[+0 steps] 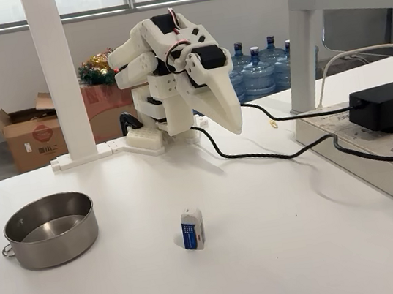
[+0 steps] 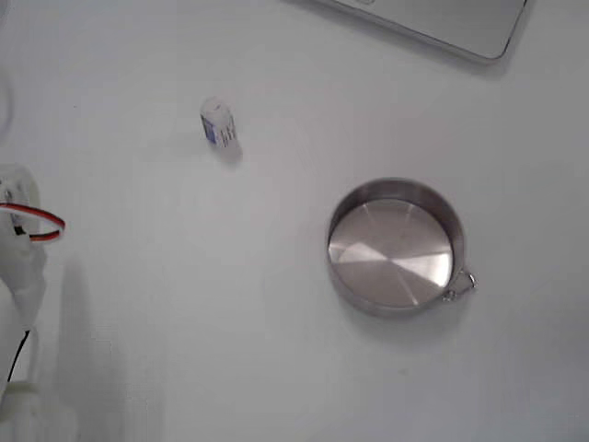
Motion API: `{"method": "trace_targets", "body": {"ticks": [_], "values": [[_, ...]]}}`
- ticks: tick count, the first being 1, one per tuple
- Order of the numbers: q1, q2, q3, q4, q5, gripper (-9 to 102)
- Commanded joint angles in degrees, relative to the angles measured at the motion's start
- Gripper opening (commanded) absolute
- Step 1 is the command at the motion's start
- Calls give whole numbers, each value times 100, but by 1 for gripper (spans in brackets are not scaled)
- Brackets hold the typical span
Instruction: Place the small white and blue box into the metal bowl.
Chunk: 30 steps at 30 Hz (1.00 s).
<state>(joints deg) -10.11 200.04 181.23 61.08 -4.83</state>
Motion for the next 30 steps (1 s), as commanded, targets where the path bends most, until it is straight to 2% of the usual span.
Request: {"method": "trace_targets", "body": {"ticks": [1,30], "values": [[44,62,343,0,-35,-3],[123,62,343,0,-35,-3]]}}
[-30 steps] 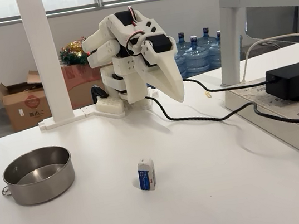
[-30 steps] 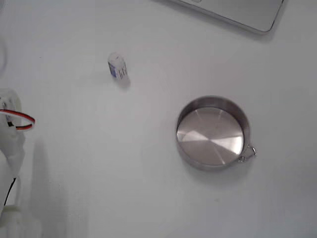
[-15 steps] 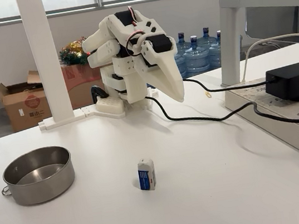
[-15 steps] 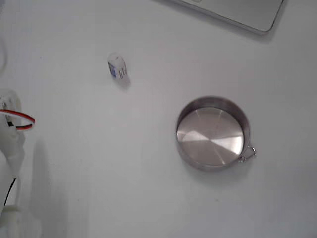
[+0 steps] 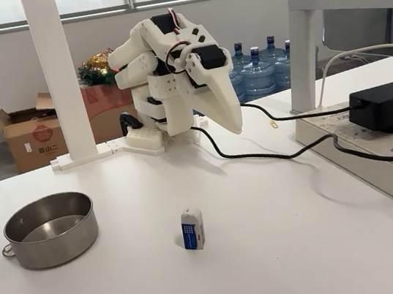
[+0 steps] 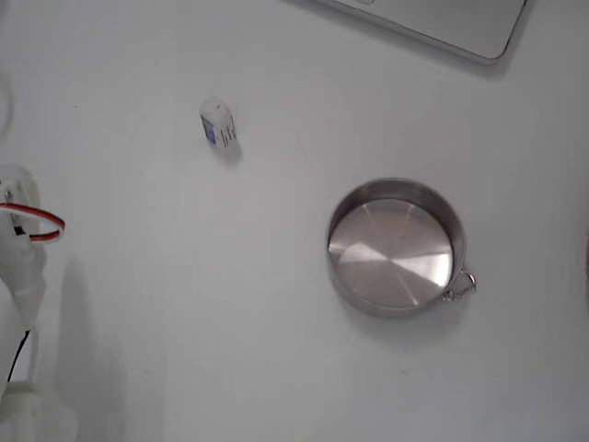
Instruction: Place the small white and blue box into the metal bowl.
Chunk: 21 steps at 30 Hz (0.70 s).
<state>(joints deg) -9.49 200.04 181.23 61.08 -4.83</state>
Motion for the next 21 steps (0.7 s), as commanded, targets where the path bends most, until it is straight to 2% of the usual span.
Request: {"method": "trace_targets", "body": {"ticks": [1,8,13,17,21], "values": [[62,62,343,0,-35,-3],[352,62,343,-35,-35,-3],[712,62,343,-615,-35,-3],[984,53,343,-1406,-35,-3],[1178,53,343,-1573,-18,-3]]}}
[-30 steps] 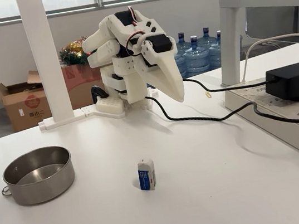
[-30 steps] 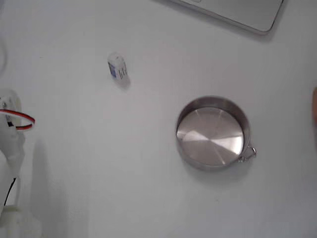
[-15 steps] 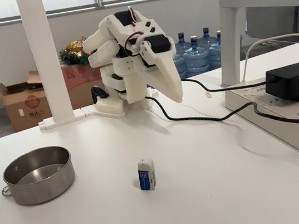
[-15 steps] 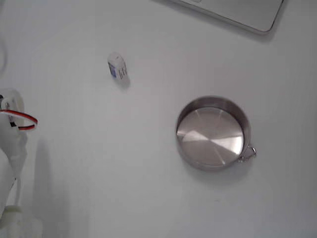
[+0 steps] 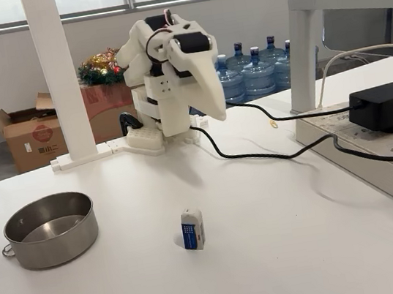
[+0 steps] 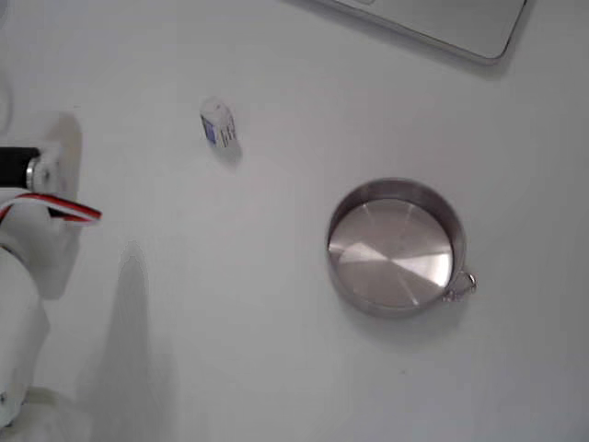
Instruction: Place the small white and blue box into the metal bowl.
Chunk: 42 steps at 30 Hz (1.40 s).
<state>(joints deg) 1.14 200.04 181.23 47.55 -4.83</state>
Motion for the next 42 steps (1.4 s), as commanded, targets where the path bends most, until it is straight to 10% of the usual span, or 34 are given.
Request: {"method": "trace_targets", "body": {"ticks": [1,24,42], "values": [[185,53,343,-237,79,-3],[1037,-167,352,-325,7330,-3],[1160,-2654,387,-2804,8288,-3]]}}
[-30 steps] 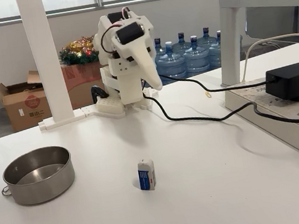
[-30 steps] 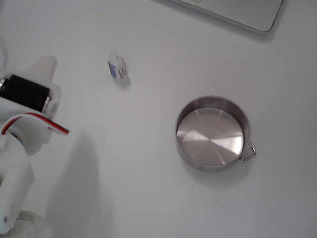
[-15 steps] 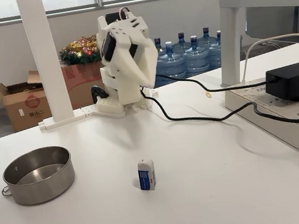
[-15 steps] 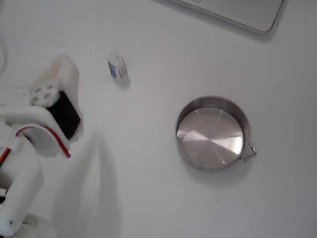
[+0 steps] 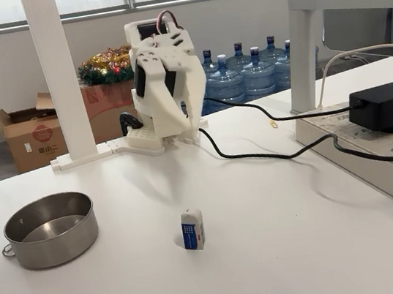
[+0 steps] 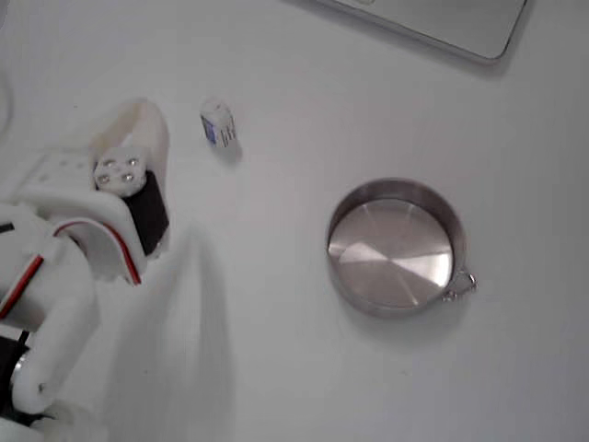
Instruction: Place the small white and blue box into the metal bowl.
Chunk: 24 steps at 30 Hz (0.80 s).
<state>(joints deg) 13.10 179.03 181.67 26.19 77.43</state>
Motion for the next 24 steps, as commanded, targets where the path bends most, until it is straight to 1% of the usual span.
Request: {"method": "trace_targets", "body": {"ticks": [1,15,19,24], "values": [[-44,-765,343,-879,70,-3],[-18,-3533,281,-3797,70,-3],[35,-4166,281,-4447,70,-3],[202,-4667,281,-4948,70,-3]]}}
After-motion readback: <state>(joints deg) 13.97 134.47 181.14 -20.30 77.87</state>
